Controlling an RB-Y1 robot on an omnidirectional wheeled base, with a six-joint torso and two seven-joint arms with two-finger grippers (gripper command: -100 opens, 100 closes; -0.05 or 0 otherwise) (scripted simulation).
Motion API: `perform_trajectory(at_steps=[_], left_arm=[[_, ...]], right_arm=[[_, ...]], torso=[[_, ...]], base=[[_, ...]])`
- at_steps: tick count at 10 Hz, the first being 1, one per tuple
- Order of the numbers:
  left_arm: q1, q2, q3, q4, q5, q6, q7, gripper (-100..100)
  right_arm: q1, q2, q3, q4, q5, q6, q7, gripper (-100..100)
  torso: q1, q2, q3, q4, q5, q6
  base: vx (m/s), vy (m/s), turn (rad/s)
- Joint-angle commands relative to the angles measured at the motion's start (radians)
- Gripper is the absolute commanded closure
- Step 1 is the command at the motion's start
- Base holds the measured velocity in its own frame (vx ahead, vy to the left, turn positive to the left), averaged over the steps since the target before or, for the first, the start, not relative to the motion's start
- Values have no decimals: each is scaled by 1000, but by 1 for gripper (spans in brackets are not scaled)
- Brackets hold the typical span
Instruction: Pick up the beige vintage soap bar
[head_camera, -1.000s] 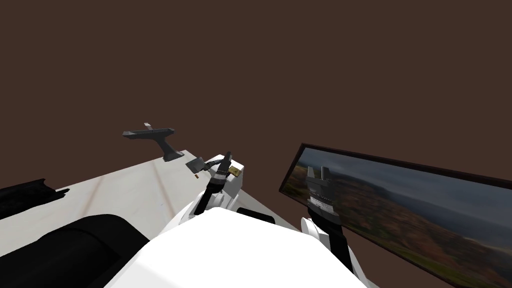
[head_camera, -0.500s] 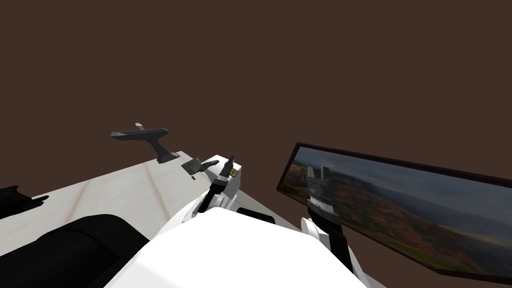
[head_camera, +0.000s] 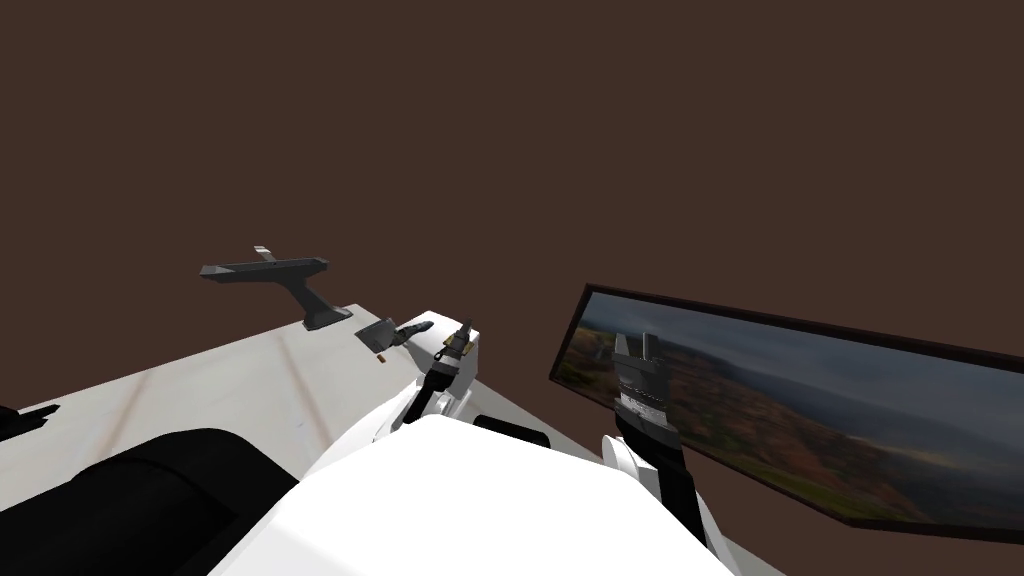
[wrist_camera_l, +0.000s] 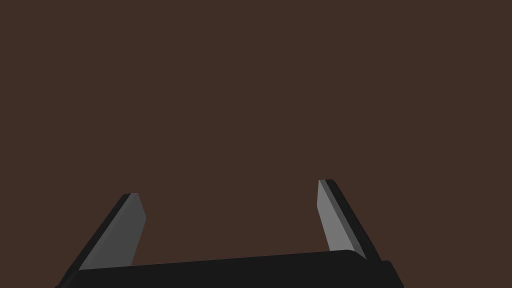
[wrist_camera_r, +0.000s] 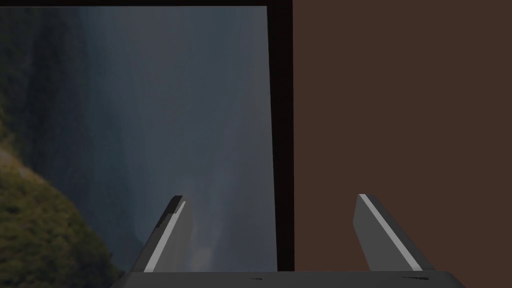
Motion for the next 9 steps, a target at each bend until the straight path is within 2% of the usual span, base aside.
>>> perform_trajectory(at_steps=[1, 9], left_arm=[[-1, 9, -2, 43, 4, 2, 13, -100], [-33, 3, -23, 226, 13, 4, 40, -100]], right_arm=[[0, 0, 0, 0, 0, 0, 0, 0], [0, 0, 0, 0, 0, 0, 0, 0]], torso=[[0, 0, 0, 0, 0, 0], [1, 1, 1, 0, 0, 0]], base=[[0, -31, -52], [-8, -21, -32]])
